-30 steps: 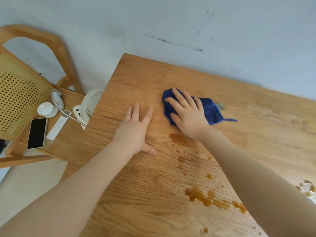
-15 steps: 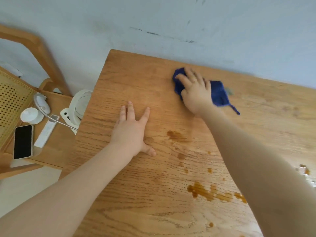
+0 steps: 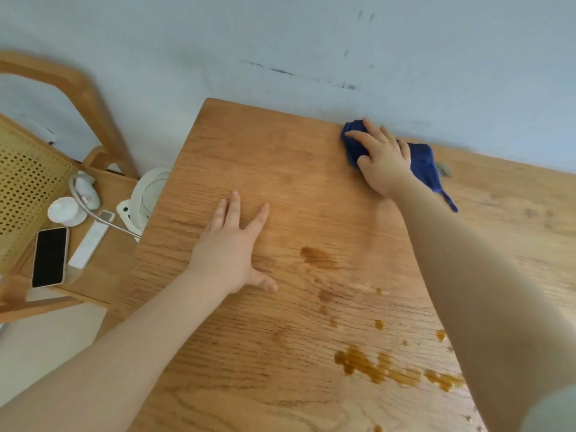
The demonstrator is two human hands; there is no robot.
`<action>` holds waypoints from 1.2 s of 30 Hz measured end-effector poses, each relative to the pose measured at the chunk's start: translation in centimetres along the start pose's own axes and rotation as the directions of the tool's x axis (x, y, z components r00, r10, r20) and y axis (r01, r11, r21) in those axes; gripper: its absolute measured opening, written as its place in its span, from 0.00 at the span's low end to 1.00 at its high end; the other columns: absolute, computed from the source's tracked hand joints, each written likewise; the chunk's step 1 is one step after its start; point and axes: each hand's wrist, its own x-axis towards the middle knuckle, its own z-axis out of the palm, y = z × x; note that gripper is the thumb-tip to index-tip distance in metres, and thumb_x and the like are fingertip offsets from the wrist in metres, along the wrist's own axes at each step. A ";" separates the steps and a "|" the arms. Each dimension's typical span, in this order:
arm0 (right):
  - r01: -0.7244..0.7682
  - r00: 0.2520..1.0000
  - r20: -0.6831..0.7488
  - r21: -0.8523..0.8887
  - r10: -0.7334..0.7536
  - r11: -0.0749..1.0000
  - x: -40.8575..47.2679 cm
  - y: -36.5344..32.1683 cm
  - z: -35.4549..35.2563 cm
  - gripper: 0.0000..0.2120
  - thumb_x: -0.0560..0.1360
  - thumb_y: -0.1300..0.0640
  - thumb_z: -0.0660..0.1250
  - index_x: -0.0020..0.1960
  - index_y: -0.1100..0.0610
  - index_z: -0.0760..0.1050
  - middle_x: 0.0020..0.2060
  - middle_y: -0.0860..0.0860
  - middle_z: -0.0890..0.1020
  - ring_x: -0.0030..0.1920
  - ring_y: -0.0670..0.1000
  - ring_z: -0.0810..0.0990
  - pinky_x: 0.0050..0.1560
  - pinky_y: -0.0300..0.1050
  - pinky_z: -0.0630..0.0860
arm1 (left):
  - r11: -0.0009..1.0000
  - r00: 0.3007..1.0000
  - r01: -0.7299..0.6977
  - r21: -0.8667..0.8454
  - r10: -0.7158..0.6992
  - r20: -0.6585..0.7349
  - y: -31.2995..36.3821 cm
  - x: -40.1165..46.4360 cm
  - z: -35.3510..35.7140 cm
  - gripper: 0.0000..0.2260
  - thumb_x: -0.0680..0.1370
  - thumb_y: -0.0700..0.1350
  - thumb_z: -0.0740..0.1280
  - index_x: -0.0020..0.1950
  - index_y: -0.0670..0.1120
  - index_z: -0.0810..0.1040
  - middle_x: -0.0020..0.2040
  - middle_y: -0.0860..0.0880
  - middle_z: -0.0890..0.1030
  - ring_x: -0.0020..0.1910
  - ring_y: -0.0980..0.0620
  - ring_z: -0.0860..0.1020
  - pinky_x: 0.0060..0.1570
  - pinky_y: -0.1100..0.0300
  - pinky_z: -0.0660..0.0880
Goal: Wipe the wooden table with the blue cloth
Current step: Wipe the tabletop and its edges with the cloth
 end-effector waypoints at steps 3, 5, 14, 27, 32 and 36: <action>0.020 1.000 -0.014 0.016 -0.020 1.000 -2.2 -0.7 0.6 0.27 0.72 0.63 0.56 0.68 0.45 0.65 0.75 0.46 0.55 0.75 0.52 0.50 0.72 0.56 0.44 | 1.000 0.999 0.030 0.004 -0.030 0.029 0.2 -0.2 0.1 0.58 0.60 0.67 0.72 0.73 0.60 0.32 0.73 0.45 0.27 0.74 0.45 0.34 0.72 0.48 0.48; 0.127 0.992 -0.005 0.027 -0.127 0.992 -6.1 -1.2 1.3 0.27 0.71 0.64 0.56 0.68 0.46 0.66 0.75 0.45 0.55 0.75 0.51 0.49 0.72 0.56 0.44 | 0.998 0.998 0.055 0.022 -0.055 0.032 0.9 -0.3 -0.2 0.58 0.61 0.65 0.73 0.73 0.57 0.32 0.73 0.44 0.29 0.74 0.44 0.34 0.72 0.48 0.46; 0.181 0.981 0.061 0.021 -0.182 0.983 -2.5 2.5 -0.4 0.26 0.73 0.57 0.51 0.70 0.43 0.62 0.75 0.45 0.54 0.75 0.51 0.49 0.72 0.53 0.43 | 0.989 0.996 -0.029 -0.144 0.041 0.080 6.1 -1.0 -1.9 0.59 0.62 0.67 0.71 0.72 0.54 0.28 0.72 0.52 0.26 0.72 0.50 0.30 0.71 0.48 0.40; 0.492 0.864 0.151 -0.055 -0.480 0.869 -10.8 7.4 -0.7 0.30 0.68 0.47 0.49 0.69 0.48 0.66 0.74 0.48 0.58 0.73 0.57 0.58 0.70 0.57 0.51 | 0.997 0.989 0.025 0.068 -0.015 -0.146 15.3 1.0 0.8 0.59 0.59 0.73 0.67 0.77 0.45 0.42 0.77 0.39 0.43 0.76 0.44 0.41 0.73 0.51 0.45; 0.373 0.927 0.021 -0.110 -0.373 0.921 -3.9 9.6 -1.8 0.30 0.70 0.45 0.45 0.70 0.48 0.65 0.74 0.49 0.59 0.72 0.55 0.59 0.70 0.54 0.51 | 0.998 0.989 0.039 0.056 -0.031 -0.142 15.2 1.6 1.2 0.58 0.60 0.70 0.69 0.77 0.46 0.41 0.77 0.41 0.41 0.76 0.44 0.41 0.73 0.52 0.45; 0.199 0.980 0.031 -0.135 -0.197 0.971 -0.2 9.9 -1.9 0.21 0.80 0.47 0.50 0.73 0.44 0.57 0.76 0.48 0.53 0.74 0.55 0.52 0.71 0.53 0.47 | 0.997 0.991 0.055 0.045 -0.049 -0.124 15.4 1.6 1.5 0.59 0.60 0.70 0.69 0.76 0.47 0.38 0.76 0.42 0.38 0.76 0.45 0.40 0.73 0.53 0.44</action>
